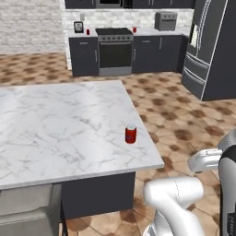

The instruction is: Four empty soda cans are scattered around the kitchen. Gather all the cans and cluster them next to the stove for recycling.

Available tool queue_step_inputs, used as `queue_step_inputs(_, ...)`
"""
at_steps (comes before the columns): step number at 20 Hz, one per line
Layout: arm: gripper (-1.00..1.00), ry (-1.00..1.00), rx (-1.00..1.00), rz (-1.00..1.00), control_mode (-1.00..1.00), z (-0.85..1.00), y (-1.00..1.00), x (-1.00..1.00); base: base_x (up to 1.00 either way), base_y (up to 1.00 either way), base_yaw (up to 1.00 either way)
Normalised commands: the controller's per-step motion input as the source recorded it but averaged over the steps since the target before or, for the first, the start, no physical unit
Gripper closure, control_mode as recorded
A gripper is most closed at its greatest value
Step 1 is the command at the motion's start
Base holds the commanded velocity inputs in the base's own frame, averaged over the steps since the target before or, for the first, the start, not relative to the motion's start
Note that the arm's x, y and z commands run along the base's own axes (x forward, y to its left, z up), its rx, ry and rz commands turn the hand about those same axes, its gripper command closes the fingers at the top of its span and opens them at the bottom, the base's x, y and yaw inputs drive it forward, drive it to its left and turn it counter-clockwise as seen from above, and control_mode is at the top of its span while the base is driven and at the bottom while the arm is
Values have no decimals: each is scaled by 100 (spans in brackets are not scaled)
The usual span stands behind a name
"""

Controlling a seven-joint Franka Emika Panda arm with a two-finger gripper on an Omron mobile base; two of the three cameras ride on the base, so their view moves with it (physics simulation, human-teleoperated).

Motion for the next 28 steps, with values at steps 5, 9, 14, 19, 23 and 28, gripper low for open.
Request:
queue_step_inputs(5,-100,0,0,0,100,0,0,0,36,-6,0)
queue_step_inputs(9,-100,0,0,0,100,0,0,0,9,-15,0)
queue_step_inputs(14,-100,-1,0,0,-100,0,-3,8,1,-2,0)
queue_step_inputs(19,-100,-5,3,0,-100,8,0,29,0,0,0)
queue_step_inputs(23,-100,-2,1,1,-100,1,4,34,0,0,0)
queue_step_inputs(28,-100,-9,0,1,-100,0,7,27,0,0,0)
